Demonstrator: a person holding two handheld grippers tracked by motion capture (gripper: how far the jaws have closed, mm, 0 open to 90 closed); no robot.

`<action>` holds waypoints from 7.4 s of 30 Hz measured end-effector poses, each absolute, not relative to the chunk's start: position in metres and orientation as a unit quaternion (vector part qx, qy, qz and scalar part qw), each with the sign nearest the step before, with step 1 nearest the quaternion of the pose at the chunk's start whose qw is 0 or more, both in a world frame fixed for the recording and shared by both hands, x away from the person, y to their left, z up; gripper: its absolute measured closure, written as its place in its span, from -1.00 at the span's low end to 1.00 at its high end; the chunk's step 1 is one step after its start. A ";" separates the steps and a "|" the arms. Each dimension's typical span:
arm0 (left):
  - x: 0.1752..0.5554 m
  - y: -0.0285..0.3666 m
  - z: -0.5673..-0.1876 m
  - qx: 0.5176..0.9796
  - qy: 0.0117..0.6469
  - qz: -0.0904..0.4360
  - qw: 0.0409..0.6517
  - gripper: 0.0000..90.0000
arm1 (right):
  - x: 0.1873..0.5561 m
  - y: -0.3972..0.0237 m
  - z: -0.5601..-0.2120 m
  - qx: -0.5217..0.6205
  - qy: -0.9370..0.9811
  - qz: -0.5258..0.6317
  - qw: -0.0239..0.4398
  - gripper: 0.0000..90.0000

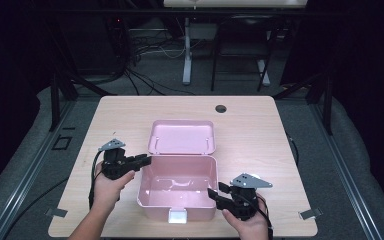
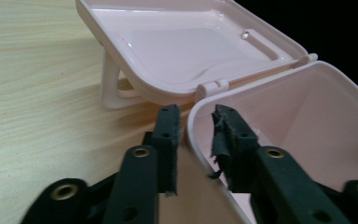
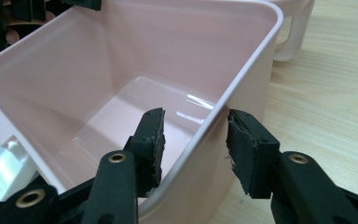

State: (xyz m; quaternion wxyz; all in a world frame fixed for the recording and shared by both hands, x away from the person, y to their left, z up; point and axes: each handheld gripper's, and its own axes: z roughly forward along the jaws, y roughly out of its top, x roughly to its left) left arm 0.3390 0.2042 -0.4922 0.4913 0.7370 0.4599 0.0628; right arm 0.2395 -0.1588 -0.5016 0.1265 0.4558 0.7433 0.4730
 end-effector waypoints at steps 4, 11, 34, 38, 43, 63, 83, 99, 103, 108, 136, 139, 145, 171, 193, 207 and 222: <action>0.333 0.206 -0.490 0.742 0.450 0.075 0.491 0.44 | 0.239 -0.166 -0.490 0.452 0.735 0.490 0.122 0.28; 0.322 0.213 -0.488 0.744 0.443 0.083 0.494 0.33 | 0.245 -0.181 -0.471 0.458 0.722 0.504 0.119 0.25; 0.311 0.226 -0.487 0.744 0.440 0.080 0.496 0.29 | 0.301 -0.198 -0.456 0.462 0.809 0.339 0.132 0.25; 0.311 0.227 -0.486 0.745 0.439 0.079 0.496 0.29 | 0.316 -0.201 -0.457 0.461 0.823 0.305 0.129 0.26; 0.311 0.228 -0.485 0.745 0.438 0.078 0.497 0.29 | 0.326 -0.203 -0.457 0.458 0.836 0.278 0.119 0.24; 0.307 0.227 -0.483 0.749 0.437 0.079 0.492 0.15 | 0.364 -0.216 -0.469 0.489 0.861 0.125 0.068 0.11; 0.307 0.230 -0.483 0.743 0.443 0.074 0.496 0.11 | 0.367 -0.222 -0.491 0.497 0.865 0.062 0.032 -0.01; 0.307 0.230 -0.485 0.741 0.448 0.072 0.495 0.10 | 0.364 -0.225 -0.512 0.503 0.862 0.060 0.018 0.07; 0.307 0.230 -0.485 0.741 0.448 0.072 0.495 0.10 | 0.364 -0.226 -0.509 0.503 0.862 0.064 0.018 0.09; 0.307 0.230 -0.485 0.741 0.448 0.072 0.495 0.10 | 0.364 -0.226 -0.508 0.503 0.861 0.065 0.024 0.11; 0.308 0.233 -0.484 0.739 0.447 0.069 0.499 0.09 | 0.361 -0.216 -0.475 0.480 0.874 0.059 0.037 0.11; 0.307 0.234 -0.483 0.738 0.449 0.069 0.498 0.09 | 0.360 -0.211 -0.467 0.473 0.879 0.053 0.036 0.11; 0.307 0.236 -0.481 0.736 0.450 0.070 0.501 0.09 | 0.355 -0.199 -0.444 0.453 0.889 0.060 0.044 0.11; 0.306 0.238 -0.481 0.734 0.450 0.071 0.504 0.08 | 0.345 -0.160 -0.380 0.402 0.911 0.075 0.042 0.11; 0.306 0.237 -0.482 0.735 0.449 0.068 0.504 0.07 | 0.341 -0.122 -0.346 0.345 0.934 0.084 0.043 0.11; 0.306 0.239 -0.482 0.729 0.451 0.073 0.510 0.07 | 0.335 -0.092 -0.345 0.212 0.972 0.083 0.050 0.12; 0.305 0.239 -0.482 0.728 0.449 0.074 0.512 0.07 | 0.327 -0.069 -0.359 0.084 0.994 0.054 0.047 0.11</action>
